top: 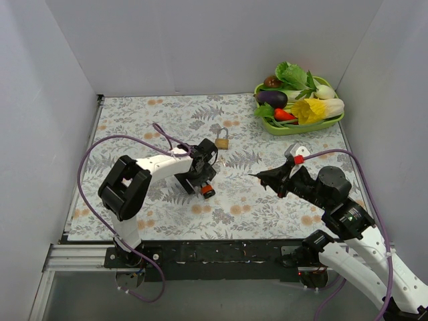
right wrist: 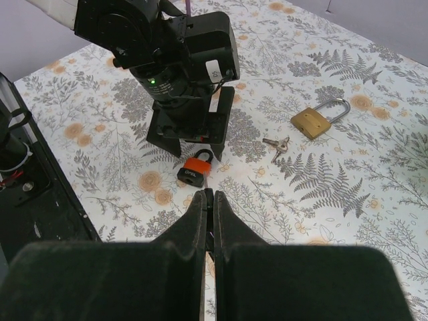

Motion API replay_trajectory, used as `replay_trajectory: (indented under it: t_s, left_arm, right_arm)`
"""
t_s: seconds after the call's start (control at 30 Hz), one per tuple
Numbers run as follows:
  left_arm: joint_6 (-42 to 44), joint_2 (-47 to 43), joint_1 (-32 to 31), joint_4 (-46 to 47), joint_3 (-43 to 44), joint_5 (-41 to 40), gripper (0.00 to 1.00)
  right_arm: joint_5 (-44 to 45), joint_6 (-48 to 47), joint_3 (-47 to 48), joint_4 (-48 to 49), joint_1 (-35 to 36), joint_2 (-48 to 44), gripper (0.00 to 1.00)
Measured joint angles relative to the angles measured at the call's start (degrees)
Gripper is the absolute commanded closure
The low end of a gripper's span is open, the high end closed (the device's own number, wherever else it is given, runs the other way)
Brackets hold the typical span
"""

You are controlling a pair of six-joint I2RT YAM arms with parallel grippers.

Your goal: Unlock with the key

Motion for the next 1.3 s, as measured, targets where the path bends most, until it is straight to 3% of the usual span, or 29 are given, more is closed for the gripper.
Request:
replay_trajectory:
  t_s: [0.27, 0.53, 0.9, 0.97, 1.1, 1.3]
  left_arm:
    - [0.02, -0.04, -0.24, -7.21, 0.0, -0.37, 0.23]
    - [0.11, 2.84, -0.9, -9.07, 3.1, 0.33, 0.18]
    - [0.2, 5.18, -3.96, -8.79, 6.34, 1.62, 0.2]
    - [0.2, 4.7, -4.81, -8.68, 5.68, 1.88, 0.21]
    - [0.22, 3.52, -6.03, -8.2, 3.82, 2.67, 0.35]
    - [0.46, 3.48, -6.14, -8.48, 3.72, 3.41, 0.38]
  right_arm:
    - [-0.04, 0.44, 0.0, 0.02, 0.0, -0.02, 0.99]
    - [-0.02, 0.59, 0.0, 0.0, 0.0, -0.24, 0.99]
    - [0.0, 0.76, 0.0, 0.0, 0.0, -0.63, 0.99]
    - [-0.02, 0.81, 0.0, 0.02, 0.0, -0.83, 0.99]
    - [-0.02, 0.83, 0.0, 0.0, 0.0, -1.01, 0.99]
    - [0.0, 0.85, -0.02, 0.02, 0.0, -1.51, 0.99]
